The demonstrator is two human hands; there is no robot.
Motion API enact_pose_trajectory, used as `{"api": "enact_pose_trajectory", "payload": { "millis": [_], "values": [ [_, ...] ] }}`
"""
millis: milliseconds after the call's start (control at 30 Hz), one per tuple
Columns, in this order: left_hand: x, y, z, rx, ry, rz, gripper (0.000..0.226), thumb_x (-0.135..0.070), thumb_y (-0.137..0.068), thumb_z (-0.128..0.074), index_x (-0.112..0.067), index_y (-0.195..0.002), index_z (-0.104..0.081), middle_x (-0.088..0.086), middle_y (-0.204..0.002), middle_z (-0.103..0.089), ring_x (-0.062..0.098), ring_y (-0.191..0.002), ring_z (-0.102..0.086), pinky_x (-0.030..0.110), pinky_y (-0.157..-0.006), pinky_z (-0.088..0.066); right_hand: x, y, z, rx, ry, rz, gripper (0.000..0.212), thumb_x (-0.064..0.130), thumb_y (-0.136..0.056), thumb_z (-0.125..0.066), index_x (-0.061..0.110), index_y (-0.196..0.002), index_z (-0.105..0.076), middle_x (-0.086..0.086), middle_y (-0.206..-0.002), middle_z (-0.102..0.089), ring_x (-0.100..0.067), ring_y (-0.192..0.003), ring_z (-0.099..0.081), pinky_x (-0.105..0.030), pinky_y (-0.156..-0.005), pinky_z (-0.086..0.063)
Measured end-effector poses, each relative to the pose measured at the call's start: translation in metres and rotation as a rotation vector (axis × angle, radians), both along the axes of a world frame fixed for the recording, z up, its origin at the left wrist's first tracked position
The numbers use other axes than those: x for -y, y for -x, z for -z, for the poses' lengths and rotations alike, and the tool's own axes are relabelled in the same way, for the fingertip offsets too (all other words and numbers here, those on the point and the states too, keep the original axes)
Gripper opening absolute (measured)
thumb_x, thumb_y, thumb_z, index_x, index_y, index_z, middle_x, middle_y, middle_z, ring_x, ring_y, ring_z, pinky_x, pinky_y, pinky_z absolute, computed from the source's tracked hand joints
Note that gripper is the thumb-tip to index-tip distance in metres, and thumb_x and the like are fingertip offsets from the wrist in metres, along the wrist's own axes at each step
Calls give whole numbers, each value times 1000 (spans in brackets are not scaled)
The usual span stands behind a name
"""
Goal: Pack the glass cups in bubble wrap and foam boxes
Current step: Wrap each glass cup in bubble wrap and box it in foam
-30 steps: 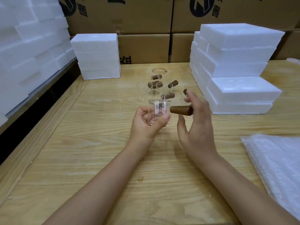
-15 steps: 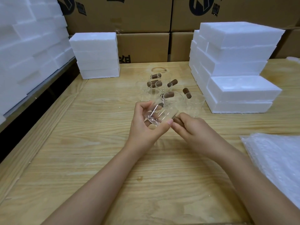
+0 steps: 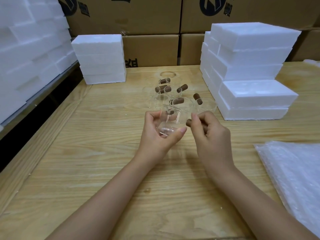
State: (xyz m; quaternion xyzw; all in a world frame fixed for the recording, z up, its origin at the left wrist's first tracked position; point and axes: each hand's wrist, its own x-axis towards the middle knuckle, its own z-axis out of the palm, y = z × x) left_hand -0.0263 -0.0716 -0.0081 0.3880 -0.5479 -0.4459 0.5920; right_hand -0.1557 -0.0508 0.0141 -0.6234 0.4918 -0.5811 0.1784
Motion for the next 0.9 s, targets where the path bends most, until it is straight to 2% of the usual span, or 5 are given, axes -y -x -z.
{"api": "enact_pose_trajectory", "payload": {
  "millis": [133,300,433,567,900],
  "values": [
    [-1,-2,-5,-114,-165,167,41,-25,-80,-72,-10,-101,-41,5,-99,-64,22,-57,-68,33,-53,-58,-3,-1,-3,-200,290,-4,21,22,-91,-55,2,-88,-60,13,-63,-52,-1,-56,-50,-8,-54,-36],
    [-2,-3,-12,-220,-366,381,57,-37,-85,-51,2,-126,-47,41,-117,-48,26,-62,-68,30,-54,-56,-5,1,-9,-38,186,-280,14,20,-89,-60,23,-102,-56,19,-81,-58,-2,-75,-59,-14,-70,-48],
    [1,-12,-11,-269,-435,551,45,-42,-91,-51,-7,-118,-55,14,-92,-67,18,-66,-68,27,-61,-57,0,5,-12,-8,116,-448,32,8,-90,-57,24,-117,-57,28,-80,-59,5,-64,-57,-8,-66,-43],
    [4,-17,-10,-294,-434,658,70,-50,-78,-68,-4,-128,-52,10,-90,-68,23,-78,-63,26,-69,-56,4,12,-15,63,18,-576,44,10,-89,-55,29,-129,-49,23,-72,-57,-2,-47,-46,-13,-56,-44],
    [3,-14,-10,-384,-288,515,93,-40,-70,-82,4,-137,-35,23,-118,-55,38,-88,-62,40,-83,-54,4,4,-13,385,-136,-701,15,16,-90,-57,23,-94,-69,14,-69,-61,-7,-48,-40,-23,-48,-38]
  ]
}}
